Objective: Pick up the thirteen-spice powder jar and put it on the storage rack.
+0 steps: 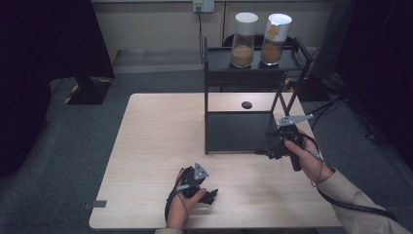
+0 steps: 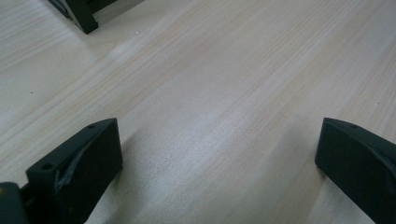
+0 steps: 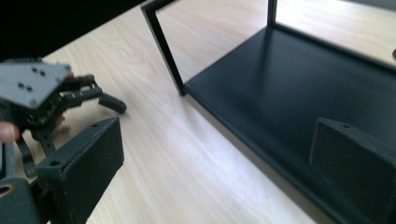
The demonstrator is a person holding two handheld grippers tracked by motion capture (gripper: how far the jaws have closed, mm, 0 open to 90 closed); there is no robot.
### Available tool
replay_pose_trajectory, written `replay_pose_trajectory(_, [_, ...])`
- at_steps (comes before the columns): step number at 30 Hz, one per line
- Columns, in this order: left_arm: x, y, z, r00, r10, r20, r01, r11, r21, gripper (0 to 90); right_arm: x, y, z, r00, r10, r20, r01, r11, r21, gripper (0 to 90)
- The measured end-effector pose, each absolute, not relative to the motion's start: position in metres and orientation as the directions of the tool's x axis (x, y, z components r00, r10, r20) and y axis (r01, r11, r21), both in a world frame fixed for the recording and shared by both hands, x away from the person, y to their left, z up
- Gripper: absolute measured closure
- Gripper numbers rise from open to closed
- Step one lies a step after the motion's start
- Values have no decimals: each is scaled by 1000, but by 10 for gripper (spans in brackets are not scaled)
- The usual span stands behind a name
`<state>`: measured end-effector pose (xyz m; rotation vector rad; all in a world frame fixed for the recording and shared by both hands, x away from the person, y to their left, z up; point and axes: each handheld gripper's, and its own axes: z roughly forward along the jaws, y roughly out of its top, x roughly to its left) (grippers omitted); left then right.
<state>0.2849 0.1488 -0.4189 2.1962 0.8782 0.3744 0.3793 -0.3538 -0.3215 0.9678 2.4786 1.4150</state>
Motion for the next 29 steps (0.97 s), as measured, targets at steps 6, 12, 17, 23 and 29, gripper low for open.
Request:
replay_pose_trajectory(6, [285, 149, -419, 724, 689, 0, 477, -501, 722, 0, 370, -360, -339, -785, 589, 190, 470, 367, 803, 20])
replay_pose_trajectory(12, [285, 149, -419, 724, 689, -1, 477, -501, 723, 0, 359, -367, -360, -794, 582, 173, 460, 391, 797, 19])
replay_pose_trajectory(17, [285, 149, -419, 724, 689, -1, 477, -500, 723, 0, 348, -373, -382, -796, 584, 158, 463, 421, 780, 19])
replay_pose_trajectory(23, [285, 149, -419, 724, 689, -1, 477, -501, 723, 0, 341, -380, -402, -796, 591, 129, 465, 460, 756, 19])
replay_pose_trajectory(29, [285, 149, -419, 724, 689, -1, 477, -500, 723, 0, 336, -379, -408, -808, 584, 76, 446, 522, 727, 18])
